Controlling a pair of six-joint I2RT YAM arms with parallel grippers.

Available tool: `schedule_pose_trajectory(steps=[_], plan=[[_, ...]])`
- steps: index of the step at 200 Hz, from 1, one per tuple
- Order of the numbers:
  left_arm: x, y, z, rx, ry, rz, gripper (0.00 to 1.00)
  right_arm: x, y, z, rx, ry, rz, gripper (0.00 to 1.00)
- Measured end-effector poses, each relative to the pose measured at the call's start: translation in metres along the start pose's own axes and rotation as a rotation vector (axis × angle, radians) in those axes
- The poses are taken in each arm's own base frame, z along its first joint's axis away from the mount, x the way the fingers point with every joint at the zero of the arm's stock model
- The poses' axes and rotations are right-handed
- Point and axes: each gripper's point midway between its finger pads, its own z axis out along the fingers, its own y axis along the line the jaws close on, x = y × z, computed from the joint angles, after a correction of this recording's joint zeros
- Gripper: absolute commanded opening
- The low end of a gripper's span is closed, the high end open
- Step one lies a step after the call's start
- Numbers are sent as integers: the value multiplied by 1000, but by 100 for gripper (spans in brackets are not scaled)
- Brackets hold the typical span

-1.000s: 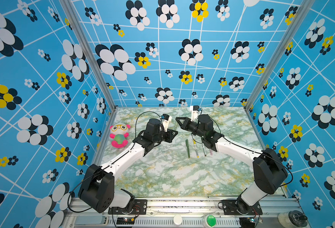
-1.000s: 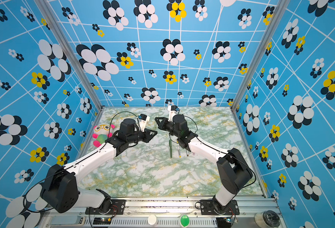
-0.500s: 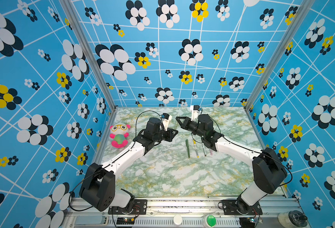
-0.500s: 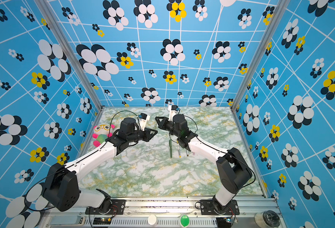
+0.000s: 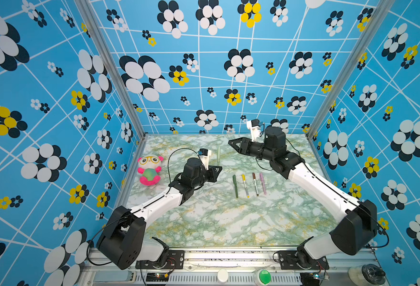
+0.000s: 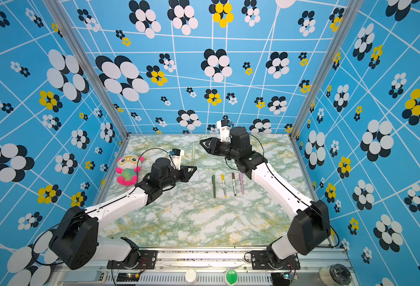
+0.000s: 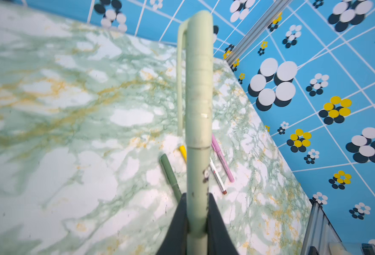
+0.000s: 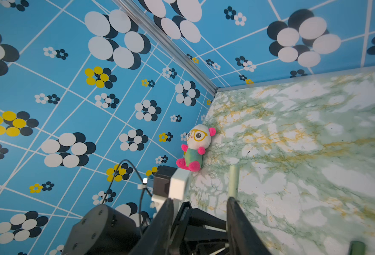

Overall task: Insert the pens into the pen caps
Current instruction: 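Open the right gripper and draw it back from the capped pen, then lower the capped pen beside the green marker and open the left gripper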

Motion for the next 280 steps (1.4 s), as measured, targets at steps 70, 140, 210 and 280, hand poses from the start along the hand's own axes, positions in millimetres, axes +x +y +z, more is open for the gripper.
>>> schedule_pose_trajectory(steps=[70,140,210,280], plan=[[75,26,23,-266,229,-122,0,30,-71,-33,325,-7,18,43],[112,30,64,-481,381,-62,0,57,-109,-40,464,49,42,43],[135,38,68,-658,461,10,0,63,-114,-57,491,32,37,44],[148,50,68,-733,503,19,0,60,-114,-68,488,5,38,44]])
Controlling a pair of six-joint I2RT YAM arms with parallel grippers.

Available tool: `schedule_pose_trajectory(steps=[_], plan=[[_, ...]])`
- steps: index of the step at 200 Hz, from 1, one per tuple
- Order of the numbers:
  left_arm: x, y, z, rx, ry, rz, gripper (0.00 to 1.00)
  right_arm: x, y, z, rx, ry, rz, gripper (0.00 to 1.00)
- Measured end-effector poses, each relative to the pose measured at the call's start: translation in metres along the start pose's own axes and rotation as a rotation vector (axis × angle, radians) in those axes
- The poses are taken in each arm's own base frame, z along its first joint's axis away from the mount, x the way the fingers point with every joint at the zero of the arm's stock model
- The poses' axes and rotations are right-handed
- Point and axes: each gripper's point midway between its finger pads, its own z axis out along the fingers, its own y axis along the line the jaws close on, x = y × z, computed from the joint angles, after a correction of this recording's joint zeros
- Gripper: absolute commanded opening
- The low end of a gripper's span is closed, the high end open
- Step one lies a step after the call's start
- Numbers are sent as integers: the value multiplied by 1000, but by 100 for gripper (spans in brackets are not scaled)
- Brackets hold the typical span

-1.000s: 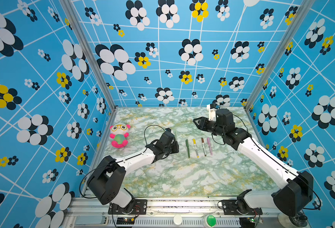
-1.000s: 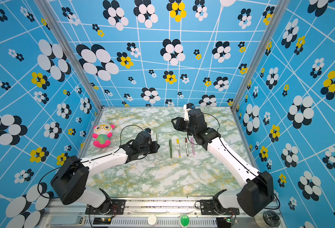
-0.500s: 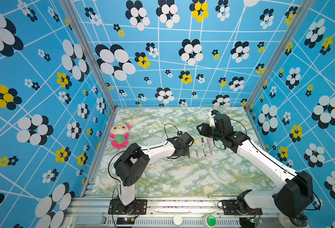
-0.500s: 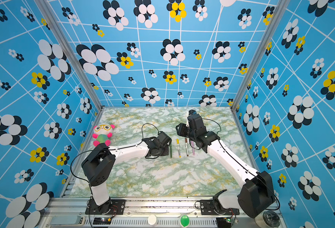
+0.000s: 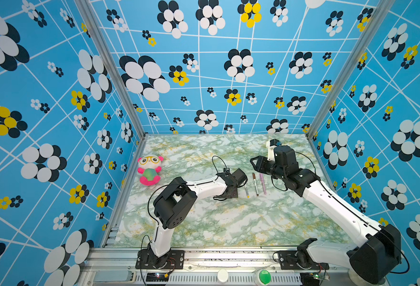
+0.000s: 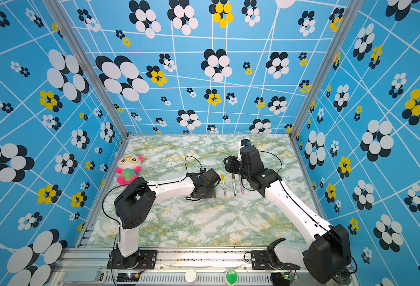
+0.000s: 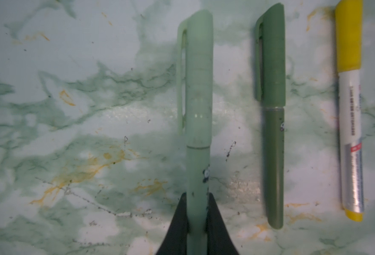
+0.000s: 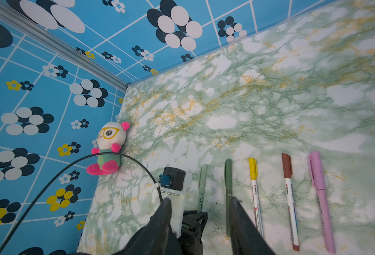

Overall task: Insert the pens into the pen caps
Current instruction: 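Lower the capped pen beside the green marker and open the left gripper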

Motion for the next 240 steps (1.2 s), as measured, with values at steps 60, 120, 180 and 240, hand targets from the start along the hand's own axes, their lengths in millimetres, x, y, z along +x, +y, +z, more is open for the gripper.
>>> schedule_pose_trajectory(steps=[60,120,180,240], plan=[[-2,-3,3,-4,5,-1,0,-7,2,-5,-12,-25,3,45],[1,-4,8,-11,26,2,9,-11,2,-9,-21,-36,6,45],[1,-5,7,-8,37,-16,25,-12,-1,-12,-21,-45,11,45],[0,-6,8,0,44,-24,28,-13,-2,-13,-24,-49,13,45]])
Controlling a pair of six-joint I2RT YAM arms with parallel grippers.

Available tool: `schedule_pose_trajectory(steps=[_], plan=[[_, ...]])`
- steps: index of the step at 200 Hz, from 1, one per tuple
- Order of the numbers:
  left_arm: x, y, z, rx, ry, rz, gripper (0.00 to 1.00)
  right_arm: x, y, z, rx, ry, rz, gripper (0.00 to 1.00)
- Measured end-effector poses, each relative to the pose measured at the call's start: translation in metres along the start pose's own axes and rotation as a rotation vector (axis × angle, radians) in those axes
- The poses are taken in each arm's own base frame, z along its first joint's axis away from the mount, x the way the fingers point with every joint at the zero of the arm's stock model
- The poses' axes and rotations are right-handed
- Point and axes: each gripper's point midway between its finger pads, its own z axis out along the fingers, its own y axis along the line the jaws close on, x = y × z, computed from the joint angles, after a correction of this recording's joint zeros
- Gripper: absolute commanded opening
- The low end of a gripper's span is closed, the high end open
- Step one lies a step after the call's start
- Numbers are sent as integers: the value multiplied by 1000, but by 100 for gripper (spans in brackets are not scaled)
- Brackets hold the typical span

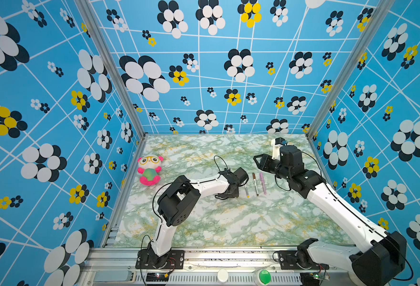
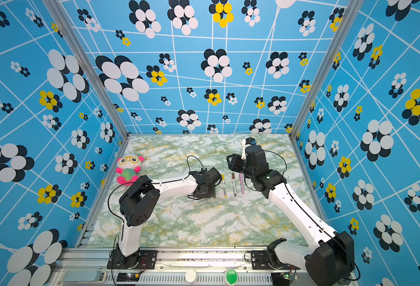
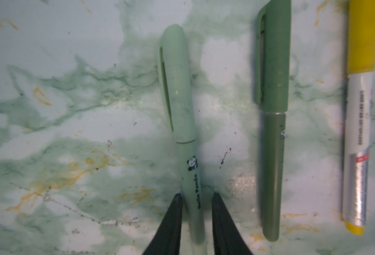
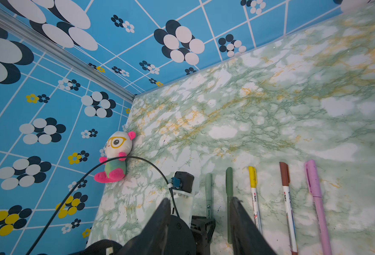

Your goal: Insert the pens into the pen caps

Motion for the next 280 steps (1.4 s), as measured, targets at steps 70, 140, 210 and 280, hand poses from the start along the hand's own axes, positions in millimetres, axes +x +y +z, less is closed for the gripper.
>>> schedule_pose_trajectory(steps=[70,140,210,280], plan=[[-56,-7,-76,92,-242,76,50,-2,-4,2,8,1,-13,47],[-184,164,-257,117,-878,-136,64,-36,-65,13,228,-141,-68,51],[-123,342,-143,-148,-711,-392,65,9,-221,-15,813,-249,-248,57],[-90,345,-58,-181,-612,-265,67,40,-259,-14,946,-256,-419,60]])
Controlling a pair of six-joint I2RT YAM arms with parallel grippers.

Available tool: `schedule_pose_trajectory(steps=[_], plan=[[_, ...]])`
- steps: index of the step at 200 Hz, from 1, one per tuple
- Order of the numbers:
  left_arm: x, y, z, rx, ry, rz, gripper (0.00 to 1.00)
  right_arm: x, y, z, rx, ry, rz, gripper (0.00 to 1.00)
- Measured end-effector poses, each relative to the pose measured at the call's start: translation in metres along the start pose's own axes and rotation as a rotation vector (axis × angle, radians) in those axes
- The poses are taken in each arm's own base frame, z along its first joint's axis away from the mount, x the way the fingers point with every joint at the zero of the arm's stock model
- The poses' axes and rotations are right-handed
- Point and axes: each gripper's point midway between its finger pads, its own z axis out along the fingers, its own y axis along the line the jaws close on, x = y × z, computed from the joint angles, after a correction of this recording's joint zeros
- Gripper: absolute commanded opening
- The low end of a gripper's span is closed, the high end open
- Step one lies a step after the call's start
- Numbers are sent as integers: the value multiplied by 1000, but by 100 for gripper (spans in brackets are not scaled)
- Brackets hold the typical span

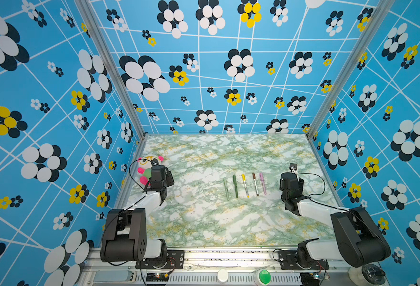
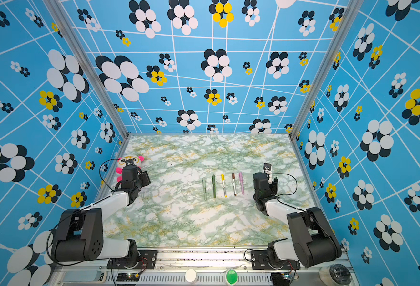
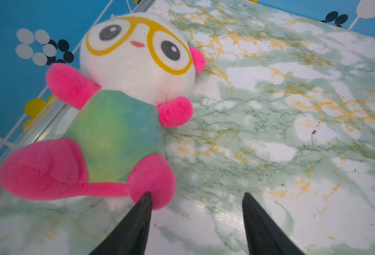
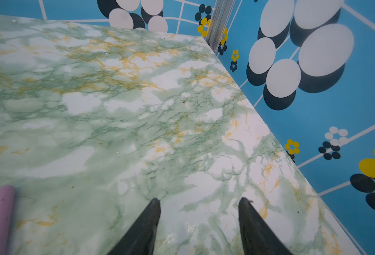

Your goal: Insert the pens into the pen caps

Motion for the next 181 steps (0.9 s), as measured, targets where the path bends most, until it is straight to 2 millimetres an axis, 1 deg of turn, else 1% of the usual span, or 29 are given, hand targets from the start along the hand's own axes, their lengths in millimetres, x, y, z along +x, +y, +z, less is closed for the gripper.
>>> schedule_pose_trajectory(steps=[13,30,37,53,59,65,76,86,89,91,110,119,123,127,137,141,181], plan=[[2,-3,6,11,-2,21,68,-10,2,1,-5,-44,14,61],[-5,-8,13,29,-34,56,70,-17,4,5,-11,-98,39,62],[-7,-11,16,37,-44,72,70,-16,5,8,-13,-110,43,62],[-12,-18,20,63,-58,102,72,-4,6,16,-27,-82,25,62],[-15,-22,20,79,-70,118,73,-4,6,17,-37,-80,27,62],[-17,-28,19,104,-83,135,75,-5,6,19,-47,-84,32,63],[-19,-38,16,148,-121,159,86,-8,7,20,-71,-92,44,63],[-15,-45,10,190,-154,186,91,-9,10,22,-114,-97,54,63],[-13,-46,9,196,-162,185,98,-9,12,23,-130,-99,56,62],[-11,-46,8,200,-169,189,100,-9,12,23,-141,-99,59,61],[11,-45,4,222,-169,212,99,-6,12,29,-215,-114,88,64],[14,-44,4,223,-168,216,99,0,13,32,-240,-94,87,65],[14,-44,4,225,-174,215,99,2,14,32,-252,-86,84,66],[12,-45,4,227,-180,216,99,2,15,33,-265,-84,89,72],[7,-46,2,231,-205,216,99,1,18,33,-297,-86,97,92],[4,-47,2,232,-215,215,99,1,18,33,-305,-85,108,98],[-6,-49,-1,240,-258,213,99,1,24,31,-361,-83,120,99]])
